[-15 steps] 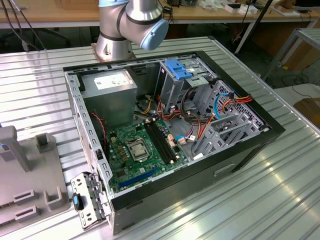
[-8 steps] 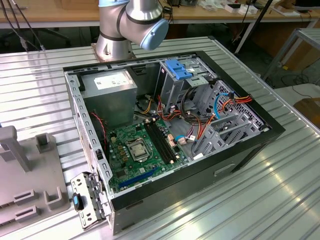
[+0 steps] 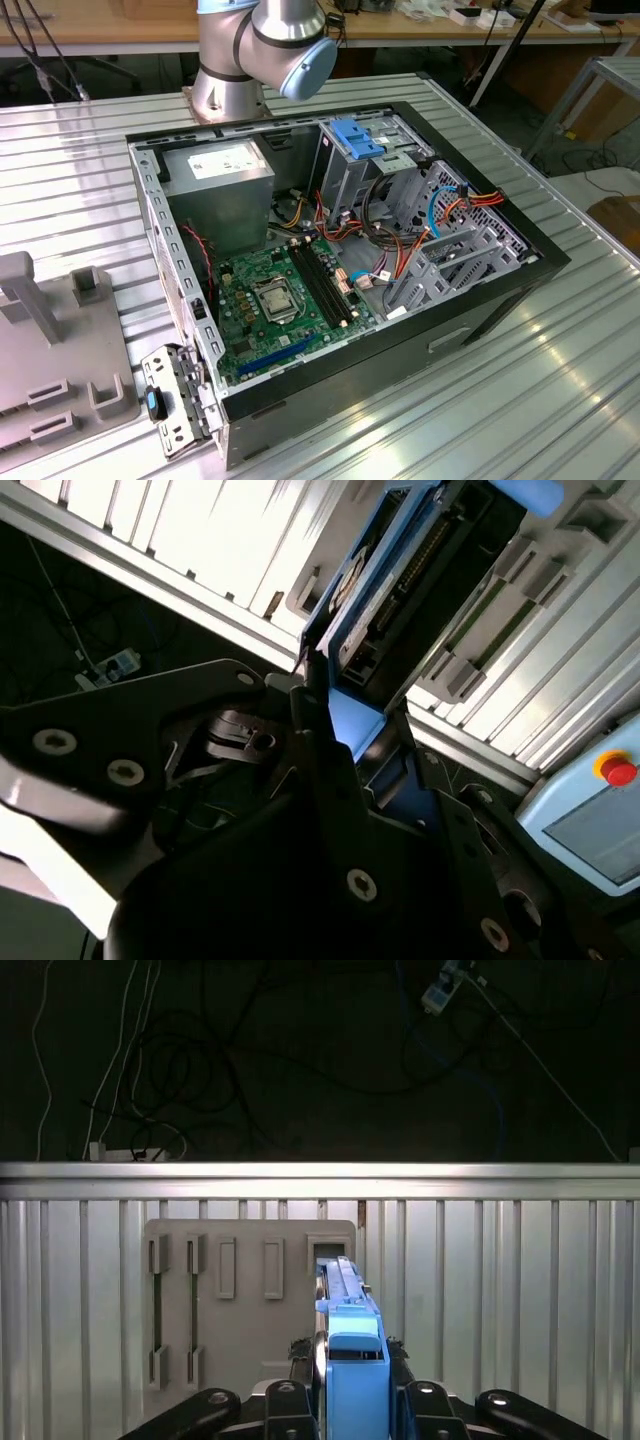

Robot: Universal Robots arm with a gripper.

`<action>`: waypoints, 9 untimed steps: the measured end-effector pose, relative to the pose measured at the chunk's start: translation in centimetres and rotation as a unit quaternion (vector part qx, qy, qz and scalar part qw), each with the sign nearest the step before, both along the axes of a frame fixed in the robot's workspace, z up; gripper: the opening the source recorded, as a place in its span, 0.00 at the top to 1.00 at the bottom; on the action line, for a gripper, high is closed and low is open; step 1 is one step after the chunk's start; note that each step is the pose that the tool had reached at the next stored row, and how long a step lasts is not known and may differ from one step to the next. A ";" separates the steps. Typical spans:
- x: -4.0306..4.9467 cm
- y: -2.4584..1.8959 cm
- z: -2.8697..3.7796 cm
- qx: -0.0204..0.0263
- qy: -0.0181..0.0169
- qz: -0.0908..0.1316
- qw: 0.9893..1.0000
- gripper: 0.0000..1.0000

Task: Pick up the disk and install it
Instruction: 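Pick up the disk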

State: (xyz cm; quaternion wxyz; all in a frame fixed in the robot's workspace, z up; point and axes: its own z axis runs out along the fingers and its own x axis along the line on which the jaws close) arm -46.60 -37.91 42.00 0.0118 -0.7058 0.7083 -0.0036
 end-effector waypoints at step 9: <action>0.00 0.00 0.02 0.000 0.000 0.000 1.000 0.63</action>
